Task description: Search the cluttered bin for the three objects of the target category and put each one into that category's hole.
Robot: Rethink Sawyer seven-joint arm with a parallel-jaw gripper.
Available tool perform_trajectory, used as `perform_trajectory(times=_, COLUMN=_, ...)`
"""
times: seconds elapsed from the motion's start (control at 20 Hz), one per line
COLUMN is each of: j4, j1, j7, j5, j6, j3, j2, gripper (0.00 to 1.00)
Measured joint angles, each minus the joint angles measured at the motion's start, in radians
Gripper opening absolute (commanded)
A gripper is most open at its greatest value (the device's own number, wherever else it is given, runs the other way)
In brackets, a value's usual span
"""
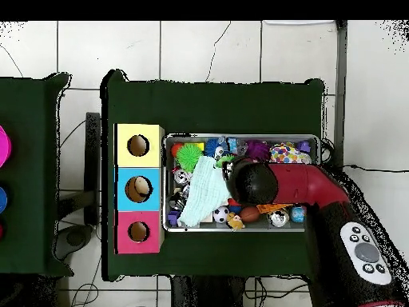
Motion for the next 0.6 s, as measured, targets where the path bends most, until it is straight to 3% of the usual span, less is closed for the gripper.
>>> perform_trajectory(times=0.6, j4=0.000, j1=0.045, j7=0.000, j5=0.000, j6=0.000, j3=0.000, j2=0.005, gripper=1.00)
